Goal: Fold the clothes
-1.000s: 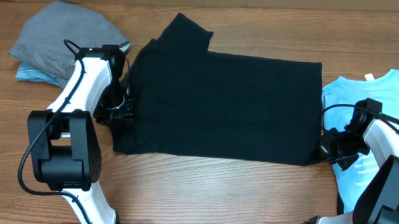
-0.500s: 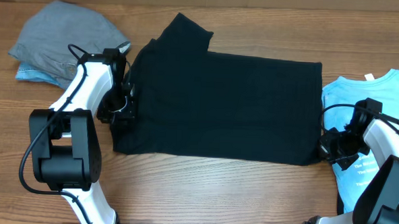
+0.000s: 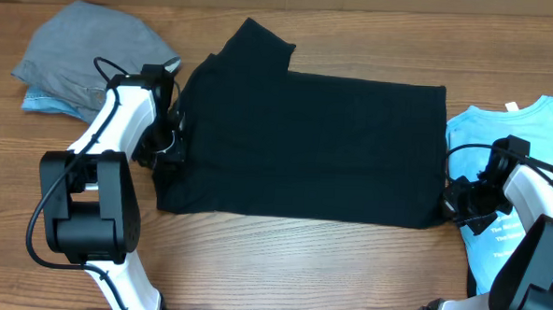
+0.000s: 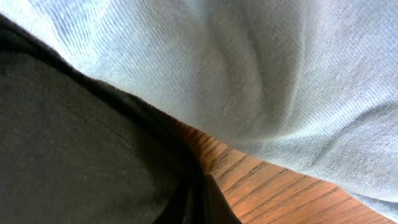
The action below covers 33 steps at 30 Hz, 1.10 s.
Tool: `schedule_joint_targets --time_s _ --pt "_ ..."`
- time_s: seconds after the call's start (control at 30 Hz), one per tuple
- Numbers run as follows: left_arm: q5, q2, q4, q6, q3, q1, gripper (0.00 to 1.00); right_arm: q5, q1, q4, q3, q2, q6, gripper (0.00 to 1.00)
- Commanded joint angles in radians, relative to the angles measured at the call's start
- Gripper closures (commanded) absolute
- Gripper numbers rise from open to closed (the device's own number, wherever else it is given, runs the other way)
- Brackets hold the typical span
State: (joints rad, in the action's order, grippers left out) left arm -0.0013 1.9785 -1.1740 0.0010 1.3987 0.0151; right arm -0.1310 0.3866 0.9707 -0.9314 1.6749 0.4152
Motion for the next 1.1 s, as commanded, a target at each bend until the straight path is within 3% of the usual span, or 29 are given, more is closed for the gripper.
schedule_joint_targets --time_s 0.0,0.1,0.23,0.37,0.47,0.53,0.67,0.7,0.77,0.8,1.07 --pt "0.083 -0.025 -0.058 0.029 0.027 0.017 0.44 -0.001 0.006 0.001 -0.024 0.008 0.004 0.96" --pt "0.107 -0.025 -0.105 0.03 0.026 0.023 0.14 -0.001 0.006 0.0 -0.024 0.008 0.004 0.96" --pt "0.089 -0.024 -0.121 0.029 0.017 0.026 0.12 -0.001 0.006 0.0 -0.024 0.008 0.004 0.96" --pt "0.108 -0.024 -0.124 0.029 -0.015 0.026 0.33 -0.002 0.006 0.0 -0.024 0.008 0.004 0.96" --pt "0.13 -0.024 -0.128 0.029 -0.033 0.026 0.31 -0.002 0.006 0.0 -0.024 0.008 0.005 0.96" --pt "0.129 -0.024 -0.131 0.03 -0.033 0.025 0.37 -0.002 0.006 -0.002 -0.024 0.008 0.005 0.96" --pt "0.129 -0.024 -0.143 0.029 -0.043 0.024 0.59 -0.002 0.006 -0.003 -0.024 0.008 0.005 0.96" --pt "0.129 -0.024 -0.15 0.029 -0.051 0.024 0.67 -0.002 0.006 -0.003 -0.024 0.008 0.005 0.96" --pt "0.12 -0.024 -0.147 0.025 -0.075 0.024 0.92 -0.002 0.006 -0.003 -0.024 0.008 0.005 0.96" --pt "0.106 -0.024 -0.137 0.019 -0.086 0.024 0.96 -0.002 0.006 -0.003 -0.024 0.008 0.005 0.96" --pt "-0.035 -0.024 -0.085 0.001 -0.018 0.032 0.96 0.001 0.006 -0.016 -0.024 0.008 0.004 0.96"
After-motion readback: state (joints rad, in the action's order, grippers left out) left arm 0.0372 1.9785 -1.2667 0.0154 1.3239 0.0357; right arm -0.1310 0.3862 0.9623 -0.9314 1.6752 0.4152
